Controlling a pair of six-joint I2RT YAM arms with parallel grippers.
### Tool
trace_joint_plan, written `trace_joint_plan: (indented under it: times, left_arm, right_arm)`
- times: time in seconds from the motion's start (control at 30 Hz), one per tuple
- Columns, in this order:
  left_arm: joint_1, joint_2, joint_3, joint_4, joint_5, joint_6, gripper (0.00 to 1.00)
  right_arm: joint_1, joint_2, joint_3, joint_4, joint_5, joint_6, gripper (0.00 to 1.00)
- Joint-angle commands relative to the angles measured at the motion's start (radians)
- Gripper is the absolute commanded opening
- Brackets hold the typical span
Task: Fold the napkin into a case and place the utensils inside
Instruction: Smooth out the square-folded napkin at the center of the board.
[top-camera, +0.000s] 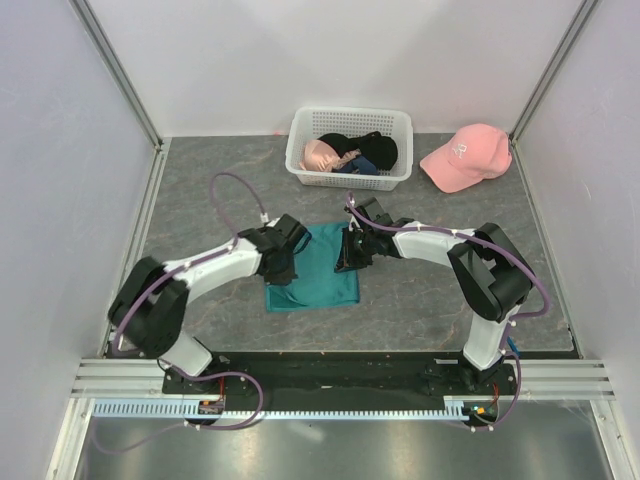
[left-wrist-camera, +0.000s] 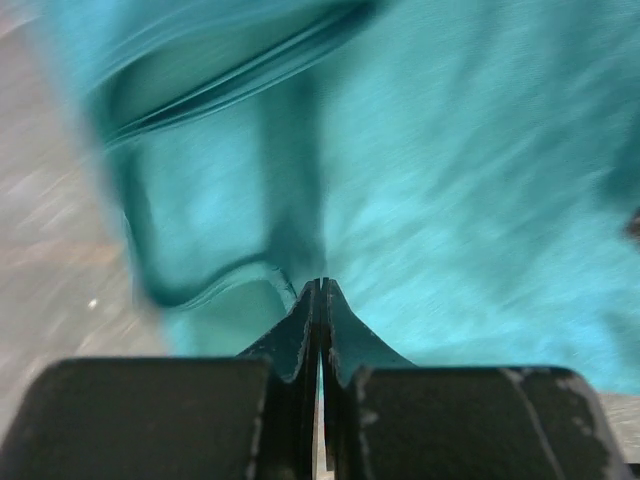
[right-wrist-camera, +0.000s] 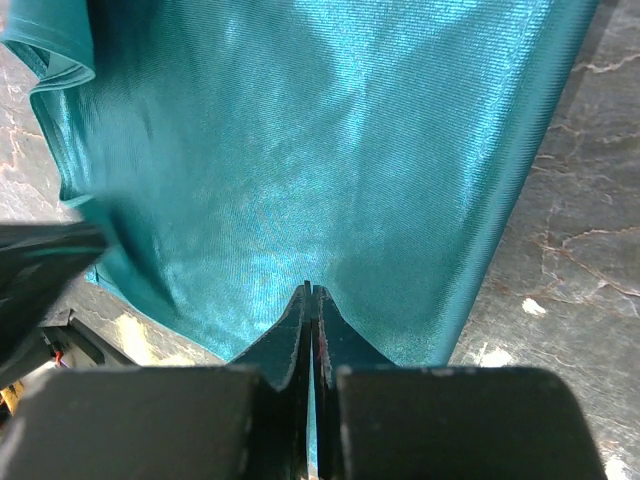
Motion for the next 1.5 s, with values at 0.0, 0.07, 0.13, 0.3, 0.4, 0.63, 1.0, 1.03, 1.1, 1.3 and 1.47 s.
trace_joint_plan:
  times: [0.0,0.07,0.13,0.3,0.4,0.63,1.0,1.03,1.1,1.3,1.47]
  left_arm:
    - [-0.003,-0.263,-0.103,-0.114,-0.151,-0.173,0.02]
    - [-0.003,-0.344,-0.147,-0.129,-0.154,-0.210,0.02]
    - [-0.003,-0.449,-0.162,-0.125,-0.164,-0.224,0.05]
    - [0.029,-0.441,-0.082,-0.061,-0.140,-0.097,0.15]
    - [0.088,-0.312,0.008,-0.028,-0.019,0.002,0.13]
    - [0.135,0.047,0.225,0.068,0.228,0.156,0.06]
    - [0.165,0.345,0.411,0.027,0.213,0.152,0.02]
    - [0.178,0.352,0.414,0.016,0.198,0.158,0.02]
    - [0.222,0.351,0.420,-0.034,0.138,0.181,0.02]
    - [0.359,0.288,0.464,-0.102,0.029,0.242,0.02]
    - [0.372,0.228,0.493,-0.114,0.087,0.264,0.02]
  right_arm:
    - [-0.005,0.007,0.001,0.024,0.003,-0.003,0.00]
    - [-0.006,0.010,0.004,0.022,-0.006,-0.005,0.00]
    - [-0.005,0.009,0.008,0.024,-0.007,-0.005,0.00]
    - [-0.005,0.007,0.018,0.024,-0.011,-0.007,0.00]
    - [-0.006,0.001,0.022,0.022,-0.008,-0.007,0.00]
    - [-0.005,0.013,0.018,0.022,-0.005,-0.013,0.00]
    - [-0.005,0.018,0.024,0.022,-0.007,-0.014,0.00]
    - [-0.005,0.019,0.024,0.024,-0.007,-0.013,0.00]
    - [-0.005,0.018,0.024,0.022,-0.007,-0.013,0.00]
    - [-0.005,0.027,0.028,0.025,-0.007,-0.014,0.00]
    - [-0.005,0.039,0.035,0.025,-0.011,-0.014,0.00]
